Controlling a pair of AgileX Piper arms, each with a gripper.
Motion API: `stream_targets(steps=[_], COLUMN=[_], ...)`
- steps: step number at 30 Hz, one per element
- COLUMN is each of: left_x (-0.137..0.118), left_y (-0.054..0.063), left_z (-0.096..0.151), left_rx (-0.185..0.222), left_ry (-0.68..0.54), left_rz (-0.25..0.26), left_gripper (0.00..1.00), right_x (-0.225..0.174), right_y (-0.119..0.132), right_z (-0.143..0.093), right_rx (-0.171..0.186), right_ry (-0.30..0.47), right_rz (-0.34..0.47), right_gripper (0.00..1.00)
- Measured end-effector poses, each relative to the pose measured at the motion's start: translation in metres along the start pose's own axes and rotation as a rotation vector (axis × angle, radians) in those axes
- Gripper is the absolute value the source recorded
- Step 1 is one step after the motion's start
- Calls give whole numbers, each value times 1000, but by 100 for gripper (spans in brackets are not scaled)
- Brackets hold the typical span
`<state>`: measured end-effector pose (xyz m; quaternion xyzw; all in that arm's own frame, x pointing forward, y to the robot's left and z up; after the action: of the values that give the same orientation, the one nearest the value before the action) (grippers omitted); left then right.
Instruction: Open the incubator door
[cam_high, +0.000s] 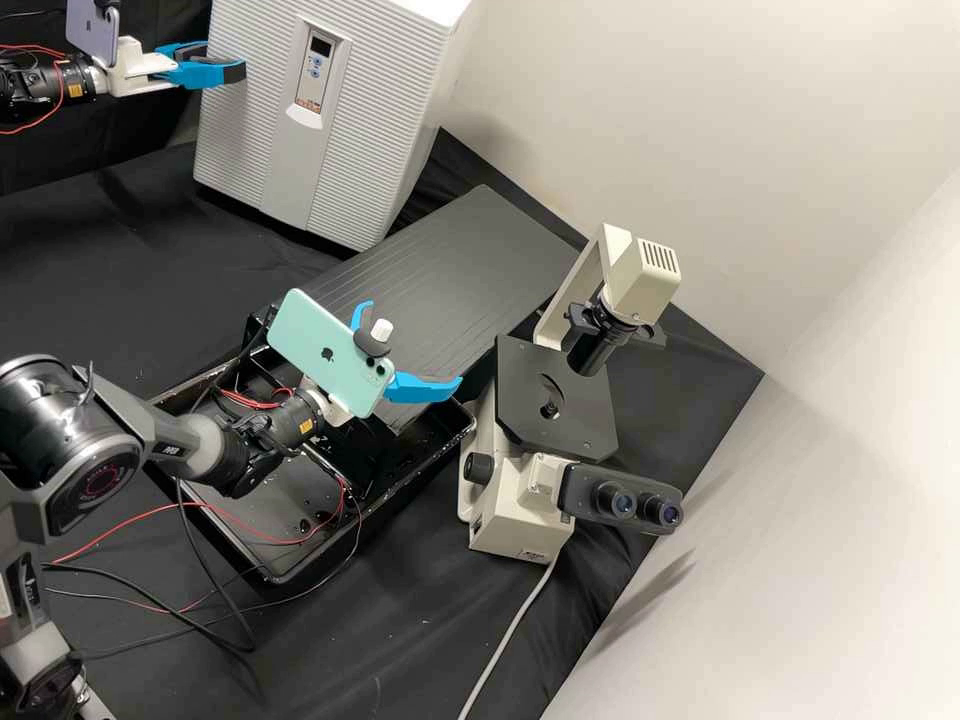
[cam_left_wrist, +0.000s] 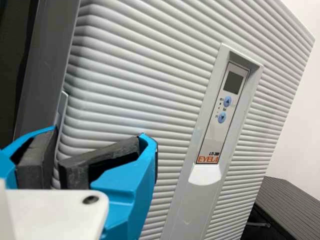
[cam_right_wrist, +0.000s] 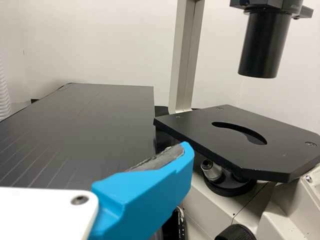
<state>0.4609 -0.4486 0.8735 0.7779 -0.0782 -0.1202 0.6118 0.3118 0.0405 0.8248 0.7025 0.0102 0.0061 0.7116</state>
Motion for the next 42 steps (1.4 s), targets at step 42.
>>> stream_targets(steps=[42], left_x=[-48], left_y=[-5], left_z=[33], left_rx=[-35], left_ry=[4], left_rz=[-38], left_gripper=[0], right_x=[0], right_y=[0], right_z=[0], right_rx=[0], right_ry=[0], right_rz=[0], right_gripper=[100])
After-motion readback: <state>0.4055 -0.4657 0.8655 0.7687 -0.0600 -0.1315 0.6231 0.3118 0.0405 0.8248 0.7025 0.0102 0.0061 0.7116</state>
